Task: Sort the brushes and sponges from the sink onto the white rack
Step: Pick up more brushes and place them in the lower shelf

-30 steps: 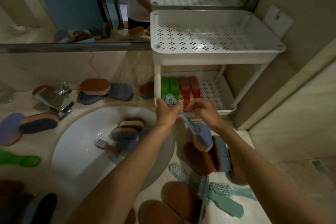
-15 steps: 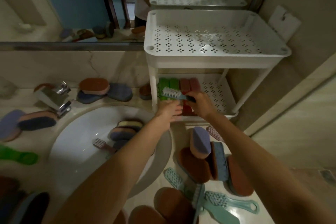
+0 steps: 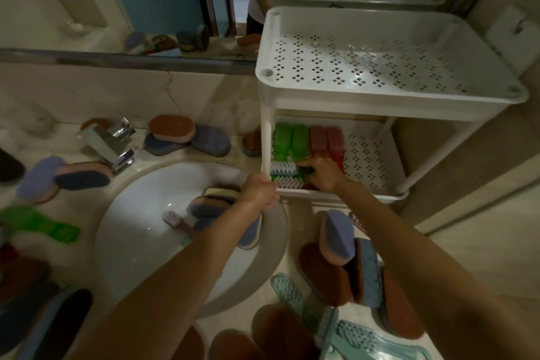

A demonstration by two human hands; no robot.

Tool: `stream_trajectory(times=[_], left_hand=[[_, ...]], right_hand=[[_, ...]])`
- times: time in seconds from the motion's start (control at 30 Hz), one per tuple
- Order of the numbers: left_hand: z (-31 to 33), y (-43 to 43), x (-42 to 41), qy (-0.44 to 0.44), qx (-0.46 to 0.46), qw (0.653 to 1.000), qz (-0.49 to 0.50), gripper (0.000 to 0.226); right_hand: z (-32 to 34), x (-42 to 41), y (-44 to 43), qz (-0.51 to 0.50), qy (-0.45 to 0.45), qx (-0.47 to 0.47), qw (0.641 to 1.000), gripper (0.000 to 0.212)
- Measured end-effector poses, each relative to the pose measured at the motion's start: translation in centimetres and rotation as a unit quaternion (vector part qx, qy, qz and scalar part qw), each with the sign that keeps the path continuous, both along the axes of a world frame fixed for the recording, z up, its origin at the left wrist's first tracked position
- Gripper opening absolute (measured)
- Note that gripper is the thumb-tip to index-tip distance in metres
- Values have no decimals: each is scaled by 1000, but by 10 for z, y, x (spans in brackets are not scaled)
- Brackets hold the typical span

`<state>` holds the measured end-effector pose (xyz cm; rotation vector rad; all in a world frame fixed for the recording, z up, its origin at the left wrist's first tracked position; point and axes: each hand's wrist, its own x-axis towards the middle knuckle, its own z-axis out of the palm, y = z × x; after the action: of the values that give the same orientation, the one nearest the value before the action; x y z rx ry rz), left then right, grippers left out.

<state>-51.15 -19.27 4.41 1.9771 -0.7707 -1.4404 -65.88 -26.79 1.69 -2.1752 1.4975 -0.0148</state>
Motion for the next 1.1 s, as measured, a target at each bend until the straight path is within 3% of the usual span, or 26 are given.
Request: stream_trajectory(times=[0.33,0.6,0.77,0.9,1.03,1.1], left_hand=[[2,3,3,34,1,999,5,21],[9,25,15,40,-14,999,-27,16],[11,55,47,9,-38,999,-30,17],[8,89,92,-29,-66,997,-34,11],[1,123,149,-37,-61,995,69,16],[-6,140,184,-65,-40,994,82,18]], right_hand=[[-6,4,4,-40,-92,46,994,49],[17,6,47,-161,-196,-136,958,44],[20,37,110,-184,-272,-180,927,29],[3,91,150,-141,-294,-120,938,35],[-18,158,179,-98,-272,-16,957,22],[-23,194,190,-80,-244,23,966,29]])
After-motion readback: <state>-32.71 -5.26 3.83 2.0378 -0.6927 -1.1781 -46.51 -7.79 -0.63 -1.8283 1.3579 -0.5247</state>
